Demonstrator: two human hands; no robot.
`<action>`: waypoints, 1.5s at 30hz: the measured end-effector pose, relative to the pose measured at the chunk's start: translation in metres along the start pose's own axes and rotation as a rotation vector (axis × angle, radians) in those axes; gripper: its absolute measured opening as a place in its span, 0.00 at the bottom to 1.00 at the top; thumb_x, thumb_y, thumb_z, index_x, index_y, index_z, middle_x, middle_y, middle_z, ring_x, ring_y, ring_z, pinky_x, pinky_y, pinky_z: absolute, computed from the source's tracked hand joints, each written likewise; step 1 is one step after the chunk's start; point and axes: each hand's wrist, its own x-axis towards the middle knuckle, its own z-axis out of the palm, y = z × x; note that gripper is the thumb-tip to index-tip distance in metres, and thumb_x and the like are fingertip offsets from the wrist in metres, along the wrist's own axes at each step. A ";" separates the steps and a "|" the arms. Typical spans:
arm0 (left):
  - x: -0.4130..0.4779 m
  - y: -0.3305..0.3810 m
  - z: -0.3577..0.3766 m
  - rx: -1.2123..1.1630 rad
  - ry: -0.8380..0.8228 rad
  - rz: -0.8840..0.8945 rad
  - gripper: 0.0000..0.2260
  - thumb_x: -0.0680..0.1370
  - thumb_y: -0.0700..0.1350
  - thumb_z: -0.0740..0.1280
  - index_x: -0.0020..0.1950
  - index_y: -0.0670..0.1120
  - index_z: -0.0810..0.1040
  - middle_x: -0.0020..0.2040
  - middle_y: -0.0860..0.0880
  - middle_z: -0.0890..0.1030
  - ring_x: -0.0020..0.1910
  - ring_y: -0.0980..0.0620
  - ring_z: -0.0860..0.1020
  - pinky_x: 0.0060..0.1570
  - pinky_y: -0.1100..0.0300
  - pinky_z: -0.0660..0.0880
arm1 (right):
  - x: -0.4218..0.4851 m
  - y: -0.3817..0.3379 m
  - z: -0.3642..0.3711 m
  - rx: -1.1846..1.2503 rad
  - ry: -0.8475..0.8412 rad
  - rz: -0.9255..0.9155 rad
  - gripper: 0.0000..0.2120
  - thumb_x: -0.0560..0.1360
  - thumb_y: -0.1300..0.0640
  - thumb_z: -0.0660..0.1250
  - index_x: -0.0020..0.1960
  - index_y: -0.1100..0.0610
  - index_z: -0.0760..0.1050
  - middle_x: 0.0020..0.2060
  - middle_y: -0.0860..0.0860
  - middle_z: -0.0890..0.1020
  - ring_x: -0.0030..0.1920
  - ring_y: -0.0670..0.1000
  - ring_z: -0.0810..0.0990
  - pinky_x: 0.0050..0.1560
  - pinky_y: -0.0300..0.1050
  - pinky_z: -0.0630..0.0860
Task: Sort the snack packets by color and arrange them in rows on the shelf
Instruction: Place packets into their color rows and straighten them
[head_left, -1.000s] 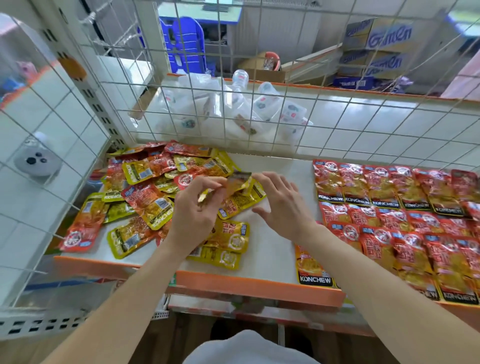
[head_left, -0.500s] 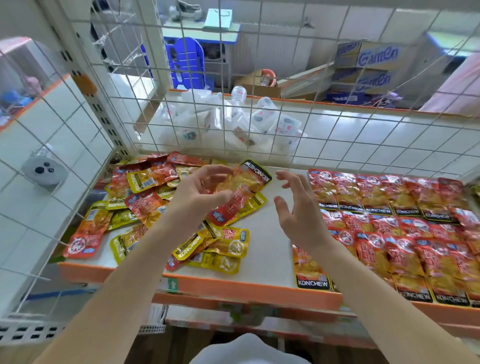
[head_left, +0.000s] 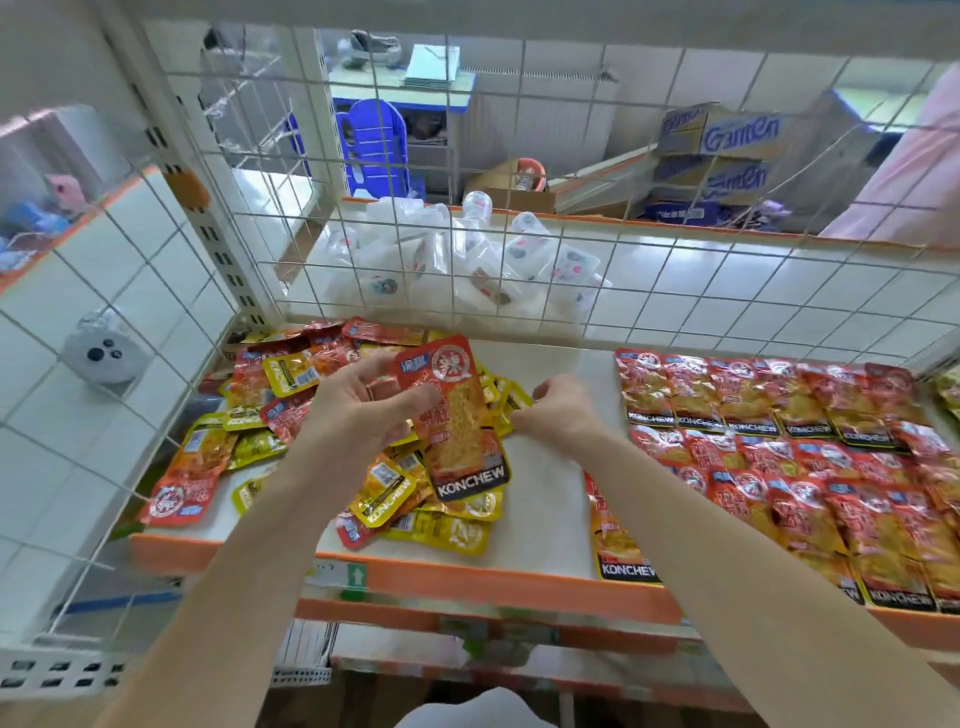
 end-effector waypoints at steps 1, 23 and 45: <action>-0.002 -0.003 -0.002 -0.034 0.009 -0.014 0.21 0.64 0.43 0.78 0.56 0.47 0.82 0.44 0.48 0.85 0.39 0.53 0.82 0.40 0.58 0.71 | 0.002 -0.001 0.002 0.003 0.005 0.017 0.12 0.67 0.53 0.76 0.47 0.58 0.81 0.40 0.54 0.81 0.47 0.54 0.81 0.44 0.45 0.77; 0.004 -0.019 0.013 -0.341 -0.052 -0.150 0.18 0.67 0.34 0.73 0.56 0.41 0.76 0.41 0.45 0.84 0.32 0.53 0.82 0.23 0.66 0.72 | -0.121 0.035 -0.058 1.465 -0.148 -0.286 0.10 0.62 0.51 0.78 0.38 0.56 0.84 0.37 0.52 0.85 0.40 0.48 0.85 0.42 0.39 0.82; -0.007 -0.033 0.040 -0.037 -0.095 -0.090 0.23 0.65 0.40 0.76 0.59 0.46 0.78 0.48 0.47 0.86 0.50 0.45 0.85 0.50 0.48 0.80 | -0.145 0.055 -0.052 1.259 -0.049 -0.174 0.15 0.69 0.60 0.69 0.55 0.56 0.76 0.49 0.53 0.86 0.51 0.54 0.85 0.49 0.48 0.82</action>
